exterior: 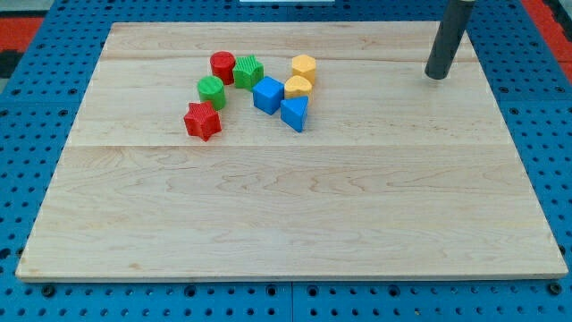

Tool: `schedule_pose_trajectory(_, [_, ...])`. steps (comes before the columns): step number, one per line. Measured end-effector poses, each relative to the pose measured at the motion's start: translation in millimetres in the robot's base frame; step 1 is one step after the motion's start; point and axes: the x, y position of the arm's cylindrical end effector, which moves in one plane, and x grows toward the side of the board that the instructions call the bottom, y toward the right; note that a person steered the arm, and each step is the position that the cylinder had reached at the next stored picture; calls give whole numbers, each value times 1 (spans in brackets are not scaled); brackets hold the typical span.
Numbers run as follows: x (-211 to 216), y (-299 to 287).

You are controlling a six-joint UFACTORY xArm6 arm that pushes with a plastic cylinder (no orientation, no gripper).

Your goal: Move the yellow hexagon towards the top right

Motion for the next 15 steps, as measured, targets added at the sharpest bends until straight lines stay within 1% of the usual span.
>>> schedule_pose_trajectory(1, [6,-37])
schedule_pose_trajectory(2, [26,-91])
schedule_pose_trajectory(3, [48,-111])
schedule_pose_trajectory(4, [51,-124])
schedule_pose_trajectory(8, [51,-131])
schedule_pose_trajectory(9, [51,-148])
schedule_pose_trajectory(10, [51,-187])
schedule_pose_trajectory(11, [43,-188])
schedule_pose_trajectory(12, [21,-167])
schedule_pose_trajectory(13, [16,-196])
schedule_pose_trajectory(15, [-7,-219])
